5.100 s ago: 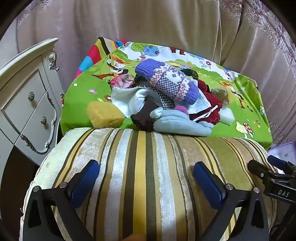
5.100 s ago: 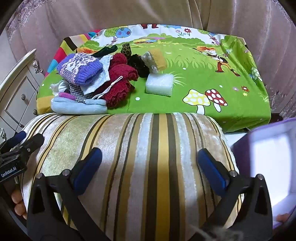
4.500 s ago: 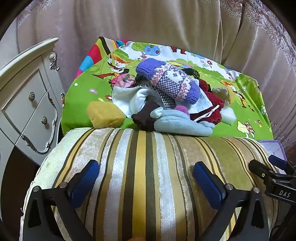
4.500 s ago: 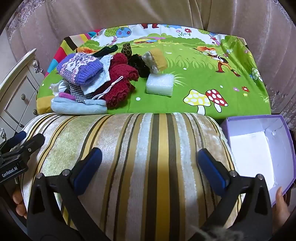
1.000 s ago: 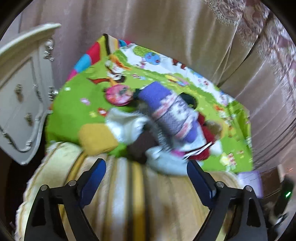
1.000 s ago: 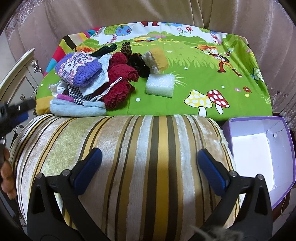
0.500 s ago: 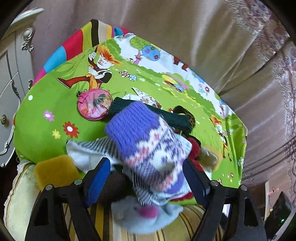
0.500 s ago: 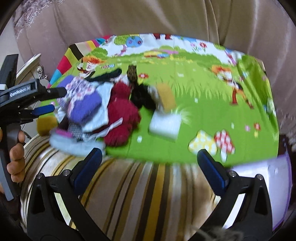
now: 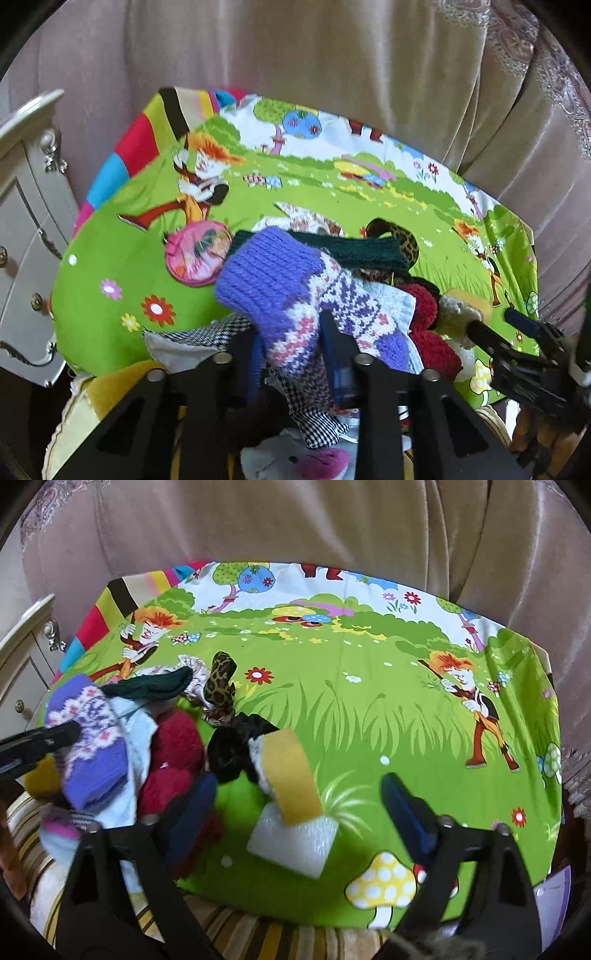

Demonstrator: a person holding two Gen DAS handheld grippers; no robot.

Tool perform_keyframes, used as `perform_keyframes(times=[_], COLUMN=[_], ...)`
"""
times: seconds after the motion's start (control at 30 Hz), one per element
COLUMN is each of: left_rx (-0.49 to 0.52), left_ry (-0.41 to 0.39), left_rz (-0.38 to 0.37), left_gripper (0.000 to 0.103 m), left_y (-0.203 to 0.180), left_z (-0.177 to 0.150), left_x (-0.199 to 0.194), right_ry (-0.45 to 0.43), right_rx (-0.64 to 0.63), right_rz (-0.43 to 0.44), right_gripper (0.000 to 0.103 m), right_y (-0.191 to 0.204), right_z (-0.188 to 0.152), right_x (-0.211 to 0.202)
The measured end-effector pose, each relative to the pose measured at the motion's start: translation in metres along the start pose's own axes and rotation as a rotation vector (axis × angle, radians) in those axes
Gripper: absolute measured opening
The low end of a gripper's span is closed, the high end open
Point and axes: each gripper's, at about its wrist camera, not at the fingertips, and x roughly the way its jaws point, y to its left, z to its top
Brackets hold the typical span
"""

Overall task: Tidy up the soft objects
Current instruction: 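Grasp the purple knit mitten with the left tool while the right tool grasps the yellow sponge, then carry mitten and sponge to the purple box and open both tools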

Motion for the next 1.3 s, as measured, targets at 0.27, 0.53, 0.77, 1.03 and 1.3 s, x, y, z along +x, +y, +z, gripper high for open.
perform_keyframes(times=[0.27, 0.53, 0.77, 1.03, 1.3], left_rx=[0.036, 0.002, -0.006, 0.018, 0.069], left_ry=[-0.159, -0.228, -0.251, -0.236, -0.143], left_rz=[-0.004, -0.043, -0.082, -0.159, -0.284], left_gripper=[0.023, 0.021, 0.021, 0.021, 0.021], left_y=[-0.008, -0.006, -0.011, -0.034, -0.077], left_z=[-0.004, -0.006, -0.016, -0.033, -0.061], left_x=[-0.032, -0.051, -0.069, -0.087, -0.095], right_ry=[0.047, -0.012, -0.075, -0.092, -0.072], right_rx=[0.004, 0.025, 0.056, 0.118, 0.203], right_rz=[0.047, 0.066, 0.071, 0.071, 0.031], right_gripper=[0.031, 0.029, 0.029, 0.029, 0.029], right_y=[0.000, 0.001, 0.000, -0.016, -0.052], right_z=[0.002, -0.002, -0.009, -0.037, -0.084], right_x=[0.020, -0.003, -0.039, -0.081, -0.115])
